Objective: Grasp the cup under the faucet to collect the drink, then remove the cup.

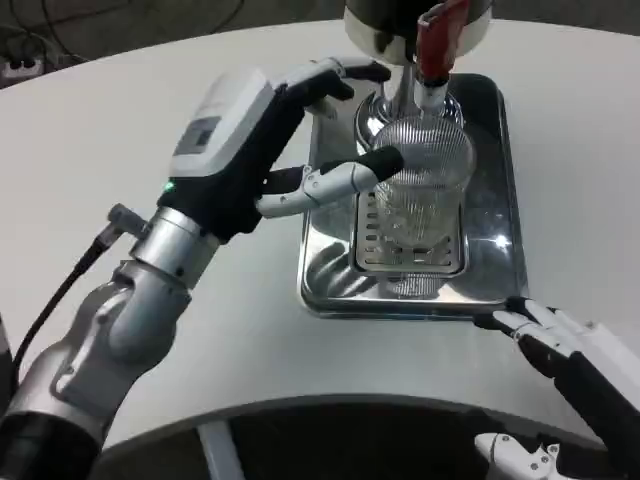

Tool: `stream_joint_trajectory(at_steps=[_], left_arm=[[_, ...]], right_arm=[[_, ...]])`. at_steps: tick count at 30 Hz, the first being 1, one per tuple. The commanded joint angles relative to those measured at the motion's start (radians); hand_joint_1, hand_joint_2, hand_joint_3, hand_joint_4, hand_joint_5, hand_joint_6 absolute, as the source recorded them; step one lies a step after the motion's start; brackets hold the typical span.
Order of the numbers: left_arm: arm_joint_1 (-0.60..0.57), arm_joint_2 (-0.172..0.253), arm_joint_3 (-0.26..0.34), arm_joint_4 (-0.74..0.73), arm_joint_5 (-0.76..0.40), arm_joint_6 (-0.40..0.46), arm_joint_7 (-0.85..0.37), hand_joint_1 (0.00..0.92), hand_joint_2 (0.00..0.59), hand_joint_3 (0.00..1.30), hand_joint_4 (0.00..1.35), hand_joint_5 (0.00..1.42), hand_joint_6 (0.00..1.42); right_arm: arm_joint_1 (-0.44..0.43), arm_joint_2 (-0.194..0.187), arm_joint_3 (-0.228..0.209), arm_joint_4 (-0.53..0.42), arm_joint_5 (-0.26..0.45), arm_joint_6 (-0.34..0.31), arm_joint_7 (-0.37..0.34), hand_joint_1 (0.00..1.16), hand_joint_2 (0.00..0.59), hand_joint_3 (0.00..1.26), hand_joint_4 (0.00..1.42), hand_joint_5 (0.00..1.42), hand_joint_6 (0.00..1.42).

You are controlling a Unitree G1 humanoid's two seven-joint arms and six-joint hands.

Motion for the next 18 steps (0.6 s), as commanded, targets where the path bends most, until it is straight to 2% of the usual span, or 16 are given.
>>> stream_joint_trajectory(at_steps=[1,6,8,12,18], left_arm=[[0.088,0.022,0.067,-0.134,-0.053,0.004,-0.023,0.099,0.122,0.39,0.3,0.38,0.47],[0.131,0.022,0.138,-0.305,-0.183,0.029,-0.117,0.092,0.128,0.41,0.34,0.41,0.5],[0.115,0.02,0.145,-0.34,-0.28,0.066,-0.208,0.066,0.129,0.38,0.31,0.4,0.43],[0.052,0.029,0.138,-0.404,-0.487,0.221,-0.448,0.014,0.14,0.25,0.17,0.31,0.33],[-0.009,0.028,0.137,-0.468,-0.611,0.426,-0.65,0.0,0.144,0.18,0.1,0.25,0.25]], right_arm=[[0.009,-0.002,0.012,-0.014,-0.003,0.012,-0.014,0.36,0.374,0.12,0.0,0.0,0.0],[0.007,-0.001,0.03,-0.014,-0.013,0.02,-0.02,0.36,0.374,0.12,0.0,0.0,0.0],[0.008,-0.001,0.035,-0.014,-0.017,0.02,-0.023,0.36,0.374,0.12,0.0,0.0,0.0],[0.011,0.0,0.036,-0.014,-0.015,0.017,-0.025,0.36,0.374,0.12,0.0,0.0,0.0],[0.014,0.004,0.025,-0.014,-0.001,0.009,-0.021,0.36,0.374,0.12,0.0,0.0,0.0]])
